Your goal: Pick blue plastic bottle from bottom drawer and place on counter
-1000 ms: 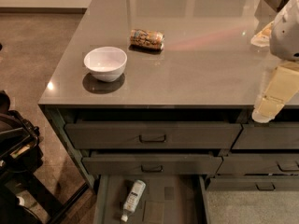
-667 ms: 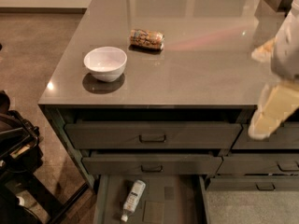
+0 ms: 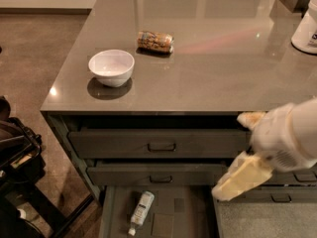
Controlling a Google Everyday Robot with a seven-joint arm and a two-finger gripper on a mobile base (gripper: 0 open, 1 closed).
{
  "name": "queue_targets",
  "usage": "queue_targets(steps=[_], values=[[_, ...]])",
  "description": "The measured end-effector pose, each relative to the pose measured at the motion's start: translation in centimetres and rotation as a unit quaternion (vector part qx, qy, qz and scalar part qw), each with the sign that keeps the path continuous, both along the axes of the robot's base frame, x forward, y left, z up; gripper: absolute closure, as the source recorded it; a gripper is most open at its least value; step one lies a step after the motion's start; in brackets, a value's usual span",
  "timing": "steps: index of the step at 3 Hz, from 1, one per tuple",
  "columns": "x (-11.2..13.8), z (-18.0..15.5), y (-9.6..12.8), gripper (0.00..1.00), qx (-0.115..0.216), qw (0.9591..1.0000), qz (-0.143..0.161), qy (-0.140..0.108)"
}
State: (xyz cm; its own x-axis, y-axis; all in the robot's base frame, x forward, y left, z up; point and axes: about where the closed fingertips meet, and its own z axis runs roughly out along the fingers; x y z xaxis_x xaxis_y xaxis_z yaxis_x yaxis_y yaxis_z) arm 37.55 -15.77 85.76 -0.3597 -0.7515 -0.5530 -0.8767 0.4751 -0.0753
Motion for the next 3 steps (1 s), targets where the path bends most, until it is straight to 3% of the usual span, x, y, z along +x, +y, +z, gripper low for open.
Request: queue_targets(steps=[1, 2, 3], values=[[-0.5, -2.3, 1.7, 0.00, 0.033, 0.9992, -0.021, 0.008], [-0.8, -2.8, 1.7, 0.00, 0.031, 0.9990, -0.033, 0.000], [-2.1, -7.1, 3.4, 0.00, 0.066, 0.9967, -0.047, 0.002]])
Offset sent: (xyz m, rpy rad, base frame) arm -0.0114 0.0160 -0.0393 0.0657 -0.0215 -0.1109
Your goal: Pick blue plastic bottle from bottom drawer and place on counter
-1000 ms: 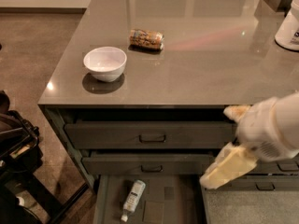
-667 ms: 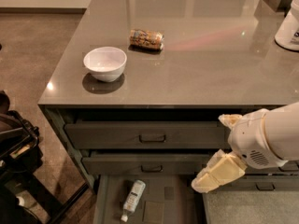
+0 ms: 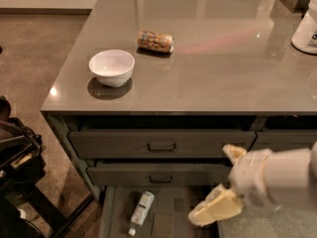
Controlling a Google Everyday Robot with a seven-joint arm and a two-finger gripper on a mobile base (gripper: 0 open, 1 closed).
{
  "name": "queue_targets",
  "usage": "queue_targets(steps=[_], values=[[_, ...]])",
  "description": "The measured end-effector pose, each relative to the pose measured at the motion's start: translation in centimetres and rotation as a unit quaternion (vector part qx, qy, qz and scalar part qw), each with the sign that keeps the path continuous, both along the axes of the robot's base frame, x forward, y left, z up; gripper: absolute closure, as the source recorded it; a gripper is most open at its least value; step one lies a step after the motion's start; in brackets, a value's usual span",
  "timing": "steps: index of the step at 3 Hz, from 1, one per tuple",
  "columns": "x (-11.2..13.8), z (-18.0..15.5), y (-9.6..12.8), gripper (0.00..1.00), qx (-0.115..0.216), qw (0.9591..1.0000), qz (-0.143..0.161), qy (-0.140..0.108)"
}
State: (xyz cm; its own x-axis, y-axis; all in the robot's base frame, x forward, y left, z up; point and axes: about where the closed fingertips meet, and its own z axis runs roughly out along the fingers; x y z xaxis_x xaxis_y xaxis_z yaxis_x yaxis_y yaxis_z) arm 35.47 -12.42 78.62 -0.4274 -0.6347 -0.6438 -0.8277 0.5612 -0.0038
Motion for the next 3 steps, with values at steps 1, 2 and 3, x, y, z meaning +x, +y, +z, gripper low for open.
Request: queue_targets(steps=[1, 2, 3], values=[[-1.1, -9.2, 4.3, 0.00, 0.030, 0.9994, 0.013, -0.005], [-1.1, -9.2, 4.2, 0.00, 0.030, 0.9995, 0.012, -0.006], [-0.7, -10.9, 4.2, 0.00, 0.040, 0.9990, -0.016, -0.011]])
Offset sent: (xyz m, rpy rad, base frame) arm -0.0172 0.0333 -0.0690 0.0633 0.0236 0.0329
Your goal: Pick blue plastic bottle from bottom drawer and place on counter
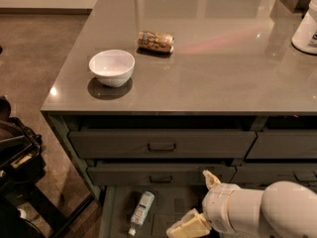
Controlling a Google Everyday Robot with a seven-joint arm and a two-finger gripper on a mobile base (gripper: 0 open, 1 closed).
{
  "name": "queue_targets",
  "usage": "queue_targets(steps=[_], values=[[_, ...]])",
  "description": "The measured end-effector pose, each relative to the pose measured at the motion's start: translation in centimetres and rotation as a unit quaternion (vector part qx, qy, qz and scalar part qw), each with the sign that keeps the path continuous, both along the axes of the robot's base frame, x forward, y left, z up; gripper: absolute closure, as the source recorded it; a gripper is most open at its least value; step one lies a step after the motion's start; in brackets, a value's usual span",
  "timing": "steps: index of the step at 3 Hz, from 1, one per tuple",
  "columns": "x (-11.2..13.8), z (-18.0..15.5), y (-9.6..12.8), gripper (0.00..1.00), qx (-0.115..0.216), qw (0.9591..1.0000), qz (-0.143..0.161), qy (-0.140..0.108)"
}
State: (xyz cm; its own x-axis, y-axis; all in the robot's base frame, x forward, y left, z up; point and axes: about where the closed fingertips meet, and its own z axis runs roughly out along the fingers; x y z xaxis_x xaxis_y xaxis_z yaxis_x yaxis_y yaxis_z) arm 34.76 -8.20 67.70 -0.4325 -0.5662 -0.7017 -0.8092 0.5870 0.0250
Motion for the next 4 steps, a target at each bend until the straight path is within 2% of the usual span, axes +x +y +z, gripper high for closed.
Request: queue_targets(steps=[1, 2, 3, 4], values=[[4.4, -5.6, -0.5, 0.00, 0.023, 0.9983, -0.029, -0.046], [4.3, -5.7, -0.4, 0.00, 0.025, 0.9983, -0.029, -0.043], [3.7, -7.8, 0.7, 0.00, 0.022, 0.9989, -0.029, -0.030], [2.8, -14.0, 1.9, 0.00, 0.018, 0.9988, -0.043, 0.013]])
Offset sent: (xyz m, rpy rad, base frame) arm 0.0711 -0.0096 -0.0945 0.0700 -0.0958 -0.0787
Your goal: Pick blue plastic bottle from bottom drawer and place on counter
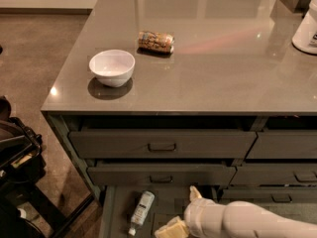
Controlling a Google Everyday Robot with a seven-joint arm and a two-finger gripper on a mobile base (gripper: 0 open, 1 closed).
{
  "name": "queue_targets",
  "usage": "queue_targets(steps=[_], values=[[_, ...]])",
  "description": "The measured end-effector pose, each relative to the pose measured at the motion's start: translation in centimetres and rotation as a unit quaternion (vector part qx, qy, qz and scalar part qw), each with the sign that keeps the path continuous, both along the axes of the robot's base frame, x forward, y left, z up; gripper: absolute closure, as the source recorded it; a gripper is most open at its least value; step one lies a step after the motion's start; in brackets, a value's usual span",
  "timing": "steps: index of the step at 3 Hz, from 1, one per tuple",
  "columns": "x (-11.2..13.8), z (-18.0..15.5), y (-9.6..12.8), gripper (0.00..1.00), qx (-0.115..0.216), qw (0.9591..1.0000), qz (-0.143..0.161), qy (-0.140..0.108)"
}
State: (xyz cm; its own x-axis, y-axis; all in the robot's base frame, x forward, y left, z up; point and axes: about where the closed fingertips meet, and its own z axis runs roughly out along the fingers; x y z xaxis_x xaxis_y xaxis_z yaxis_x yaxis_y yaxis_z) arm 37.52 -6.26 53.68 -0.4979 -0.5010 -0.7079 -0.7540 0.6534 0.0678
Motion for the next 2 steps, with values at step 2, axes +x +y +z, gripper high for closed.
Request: queue_targets(steps=[2], values=[[0.91, -6.03, 1.64, 0.00, -0.014, 0.9995, -0.017, 0.023]])
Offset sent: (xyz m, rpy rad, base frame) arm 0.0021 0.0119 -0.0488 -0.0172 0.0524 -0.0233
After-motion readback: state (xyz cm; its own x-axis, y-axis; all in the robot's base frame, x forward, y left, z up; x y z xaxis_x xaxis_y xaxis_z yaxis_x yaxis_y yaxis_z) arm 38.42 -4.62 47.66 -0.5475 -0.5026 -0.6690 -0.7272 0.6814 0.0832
